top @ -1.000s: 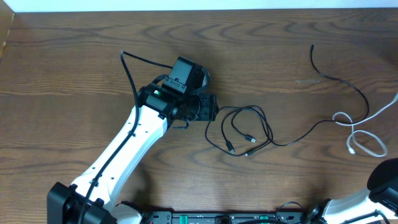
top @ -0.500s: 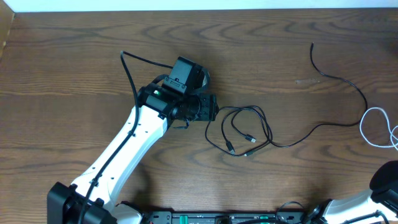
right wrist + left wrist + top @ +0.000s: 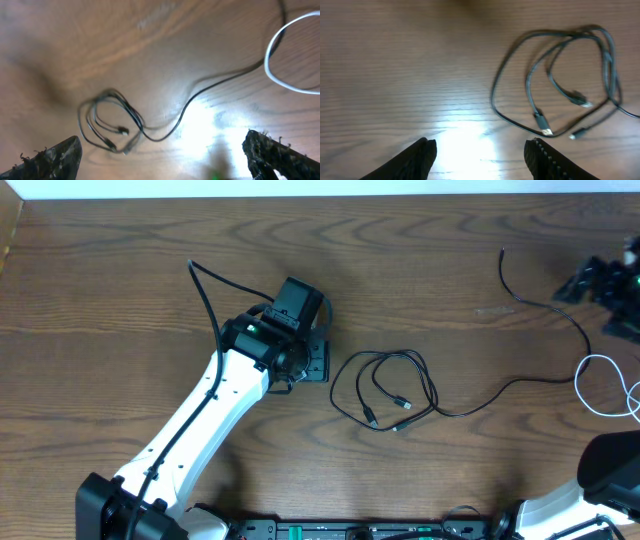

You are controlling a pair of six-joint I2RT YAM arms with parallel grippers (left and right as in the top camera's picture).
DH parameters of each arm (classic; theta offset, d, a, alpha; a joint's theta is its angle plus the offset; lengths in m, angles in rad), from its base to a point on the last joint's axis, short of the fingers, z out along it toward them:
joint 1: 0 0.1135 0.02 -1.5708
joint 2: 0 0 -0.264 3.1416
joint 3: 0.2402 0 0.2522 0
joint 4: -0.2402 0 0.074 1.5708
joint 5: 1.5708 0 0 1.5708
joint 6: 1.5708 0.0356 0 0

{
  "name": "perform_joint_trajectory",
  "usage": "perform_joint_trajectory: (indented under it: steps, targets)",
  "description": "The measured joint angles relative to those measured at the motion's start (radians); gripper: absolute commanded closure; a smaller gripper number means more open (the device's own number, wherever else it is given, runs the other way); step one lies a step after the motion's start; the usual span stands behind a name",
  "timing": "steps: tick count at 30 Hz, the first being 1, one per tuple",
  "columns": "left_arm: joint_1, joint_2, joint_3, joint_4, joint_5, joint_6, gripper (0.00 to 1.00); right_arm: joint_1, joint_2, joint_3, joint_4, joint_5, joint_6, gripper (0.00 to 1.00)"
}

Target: Untangle cables

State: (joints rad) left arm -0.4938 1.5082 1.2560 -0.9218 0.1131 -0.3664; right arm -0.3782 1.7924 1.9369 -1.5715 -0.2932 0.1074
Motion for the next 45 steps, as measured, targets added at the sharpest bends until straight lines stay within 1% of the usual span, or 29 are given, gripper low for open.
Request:
perform_joint_trajectory:
  steps: [6, 9, 15, 18, 23, 26, 29, 31, 32, 33, 36, 37, 38, 42, 45]
  targets:
    - [0.020, 0.000, 0.000, -0.010, -0.038, -0.003, 0.38, 0.141, -0.001, -0.219, 0.061, 0.072, 0.049, 0.01]
    - [0.026, 0.000, 0.000, -0.014, -0.042, -0.003, 0.38, 0.206, 0.000, -0.322, 0.145, 0.090, 0.089, 0.01]
    - [0.027, 0.000, 0.000, -0.013, -0.045, -0.003, 0.38, 0.381, 0.000, -0.518, 0.307, 0.198, 0.249, 0.01]
    - [0.028, 0.000, 0.000, -0.011, -0.045, -0.003, 0.38, 0.450, 0.000, -0.605, 0.359, 0.224, 0.320, 0.01]
    - [0.028, 0.000, 0.000, -0.013, -0.045, -0.003, 0.38, 0.515, 0.000, -0.724, 0.408, 0.266, 0.455, 0.01]
    - [0.028, 0.000, 0.000, -0.013, -0.045, -0.003, 0.38, 0.523, 0.000, -0.766, 0.423, 0.286, 0.518, 0.05]
    - [0.028, 0.000, 0.000, -0.014, -0.045, -0.003, 0.38, 0.523, 0.000, -0.807, 0.459, 0.301, 0.570, 0.13]
    - [0.028, 0.000, 0.000, -0.017, -0.045, -0.003, 0.38, 0.523, 0.000, -0.837, 0.505, 0.309, 0.592, 0.21]
    - [0.028, 0.000, 0.000, -0.018, -0.045, -0.003, 0.38, 0.524, 0.000, -0.851, 0.520, 0.312, 0.598, 0.28]
    - [0.028, 0.000, 0.000, -0.018, -0.045, -0.003, 0.38, 0.524, -0.002, -0.873, 0.547, 0.314, 0.608, 0.38]
    - [0.028, 0.000, 0.000, -0.021, -0.045, -0.003, 0.38, 0.524, -0.001, -0.906, 0.567, 0.317, 0.624, 0.83]
    - [0.028, 0.000, 0.000, -0.023, -0.045, -0.003, 0.38, 0.524, -0.001, -0.908, 0.565, 0.317, 0.623, 0.96]
    - [0.028, 0.000, 0.000, -0.023, -0.045, -0.003, 0.38, 0.524, -0.001, -0.910, 0.570, 0.320, 0.628, 0.99]
    - [0.028, 0.000, 0.000, -0.024, -0.045, -0.003, 0.38, 0.524, -0.001, -0.896, 0.570, 0.315, 0.617, 0.99]
    - [0.028, 0.000, 0.000, -0.025, -0.045, -0.003, 0.38, 0.524, 0.001, -0.774, 0.492, 0.284, 0.538, 0.99]
